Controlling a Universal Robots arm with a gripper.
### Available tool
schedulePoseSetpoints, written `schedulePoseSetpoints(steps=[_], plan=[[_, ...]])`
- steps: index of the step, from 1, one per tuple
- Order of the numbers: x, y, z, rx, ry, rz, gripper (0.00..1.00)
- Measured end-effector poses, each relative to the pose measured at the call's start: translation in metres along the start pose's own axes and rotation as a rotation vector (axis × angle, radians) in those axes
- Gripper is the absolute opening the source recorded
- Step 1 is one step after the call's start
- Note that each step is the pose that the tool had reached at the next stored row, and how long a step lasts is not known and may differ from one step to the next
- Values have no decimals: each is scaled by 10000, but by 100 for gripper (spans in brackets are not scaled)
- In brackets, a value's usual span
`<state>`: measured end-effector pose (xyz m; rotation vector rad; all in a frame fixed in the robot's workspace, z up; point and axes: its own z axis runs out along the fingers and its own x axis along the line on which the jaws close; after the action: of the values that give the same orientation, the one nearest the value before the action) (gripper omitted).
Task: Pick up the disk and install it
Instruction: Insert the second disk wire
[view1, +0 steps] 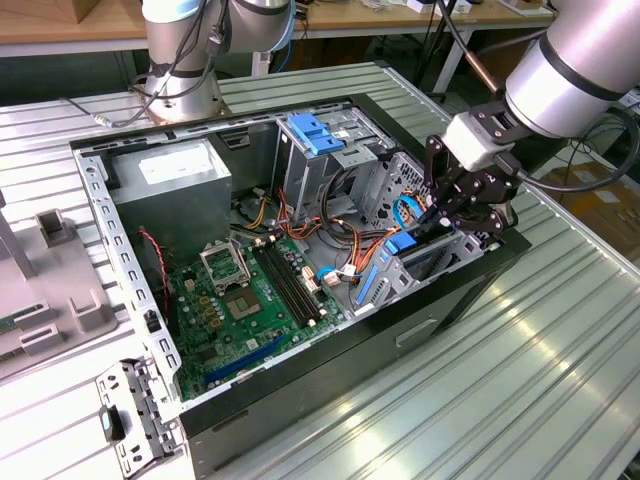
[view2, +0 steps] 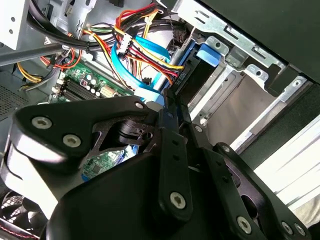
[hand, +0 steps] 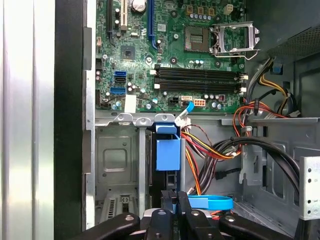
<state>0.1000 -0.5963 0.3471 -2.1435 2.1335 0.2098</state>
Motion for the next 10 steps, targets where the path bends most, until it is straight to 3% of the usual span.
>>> schedulePoseSetpoints(steps=[10], plan=[[-6, -12, 2, -9, -193, -53, 16]])
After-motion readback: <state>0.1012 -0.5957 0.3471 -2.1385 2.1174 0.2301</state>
